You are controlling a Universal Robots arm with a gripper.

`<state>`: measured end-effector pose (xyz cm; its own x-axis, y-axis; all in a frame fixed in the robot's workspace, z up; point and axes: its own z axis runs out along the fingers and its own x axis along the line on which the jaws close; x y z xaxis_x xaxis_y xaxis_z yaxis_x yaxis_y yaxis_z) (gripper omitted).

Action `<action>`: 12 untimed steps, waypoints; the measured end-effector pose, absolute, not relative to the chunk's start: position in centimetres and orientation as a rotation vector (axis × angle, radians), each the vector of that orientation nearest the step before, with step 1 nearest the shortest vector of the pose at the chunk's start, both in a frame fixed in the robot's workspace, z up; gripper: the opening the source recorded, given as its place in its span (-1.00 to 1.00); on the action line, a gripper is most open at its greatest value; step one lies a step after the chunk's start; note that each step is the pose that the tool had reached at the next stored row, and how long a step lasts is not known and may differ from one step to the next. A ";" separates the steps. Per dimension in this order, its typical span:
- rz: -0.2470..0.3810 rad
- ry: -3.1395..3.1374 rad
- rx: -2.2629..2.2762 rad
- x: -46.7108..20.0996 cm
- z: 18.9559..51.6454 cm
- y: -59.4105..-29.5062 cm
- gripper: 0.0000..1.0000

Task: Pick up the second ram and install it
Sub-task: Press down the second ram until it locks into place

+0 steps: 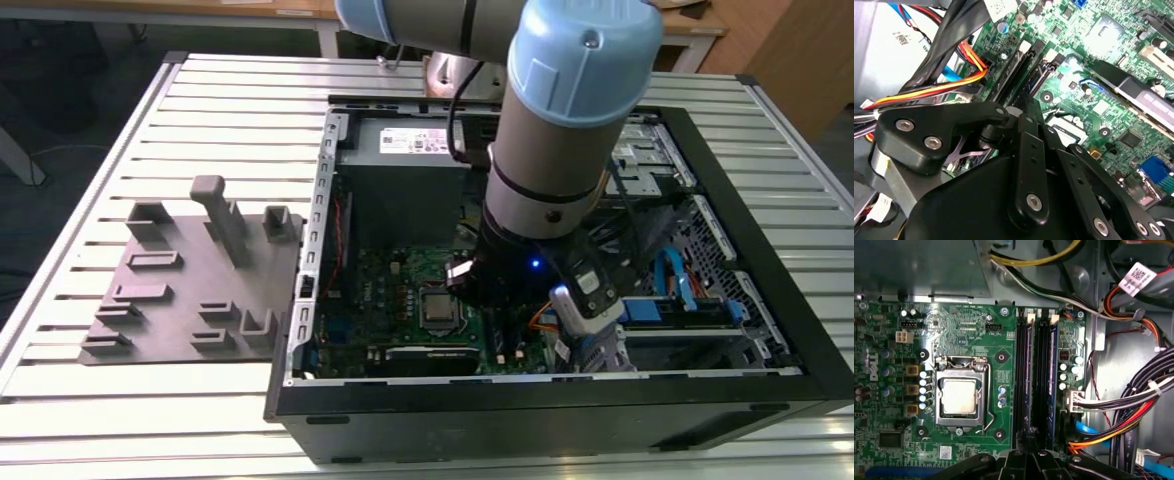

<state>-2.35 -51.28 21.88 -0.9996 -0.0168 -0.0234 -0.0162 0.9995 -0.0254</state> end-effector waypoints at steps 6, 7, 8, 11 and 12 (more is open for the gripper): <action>-0.035 3.117 -0.026 -2.3 21.9 -51.3 -0.79; -0.034 3.117 -0.026 -2.3 22.3 -51.2 -0.79; -0.036 3.117 -0.026 -2.3 22.8 -51.3 -0.79; -0.037 3.117 -0.026 -2.3 23.9 -51.1 -0.79; -0.038 3.117 -0.026 -2.3 24.1 -50.9 -0.79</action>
<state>-2.34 -50.86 24.06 -0.9996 -0.0168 -0.0237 -0.0162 0.9996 -0.0246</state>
